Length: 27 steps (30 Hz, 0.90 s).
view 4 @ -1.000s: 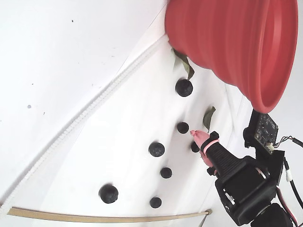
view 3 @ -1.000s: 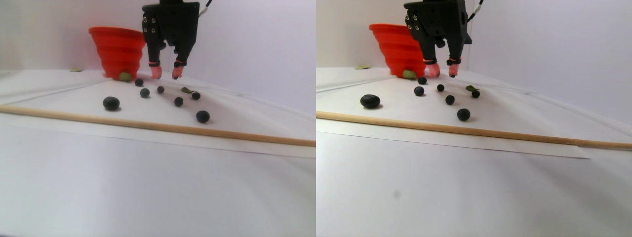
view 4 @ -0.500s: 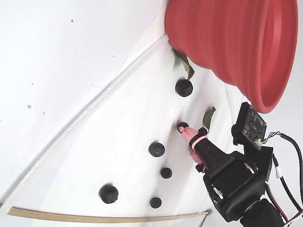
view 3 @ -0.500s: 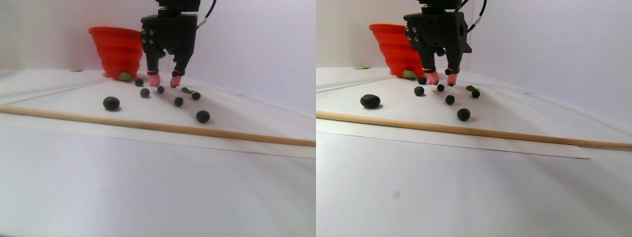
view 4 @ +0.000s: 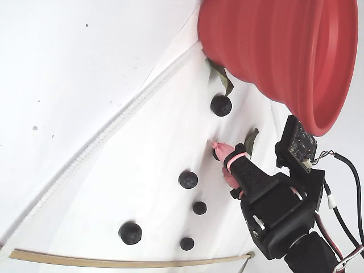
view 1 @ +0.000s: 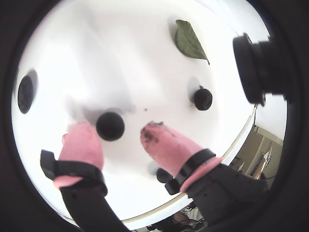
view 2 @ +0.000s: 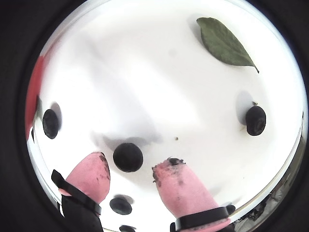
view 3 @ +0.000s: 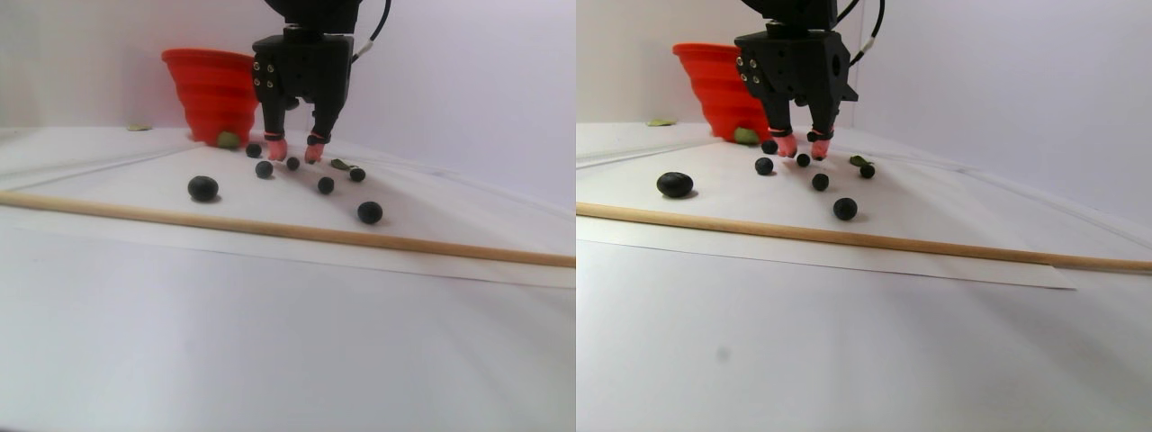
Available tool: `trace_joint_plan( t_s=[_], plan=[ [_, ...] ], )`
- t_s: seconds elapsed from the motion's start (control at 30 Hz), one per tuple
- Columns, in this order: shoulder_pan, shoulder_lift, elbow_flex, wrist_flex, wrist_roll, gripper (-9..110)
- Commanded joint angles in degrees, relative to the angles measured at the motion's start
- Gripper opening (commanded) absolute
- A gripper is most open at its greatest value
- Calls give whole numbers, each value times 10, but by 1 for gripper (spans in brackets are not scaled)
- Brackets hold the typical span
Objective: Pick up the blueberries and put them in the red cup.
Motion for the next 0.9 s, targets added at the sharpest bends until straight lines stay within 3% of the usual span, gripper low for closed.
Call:
trace_joint_plan(
  t_s=[0.0, 0.87],
  plan=[
    [0, 8, -46, -10, 4, 18],
    [1, -14, -23, -23, 11, 17]
  ],
)
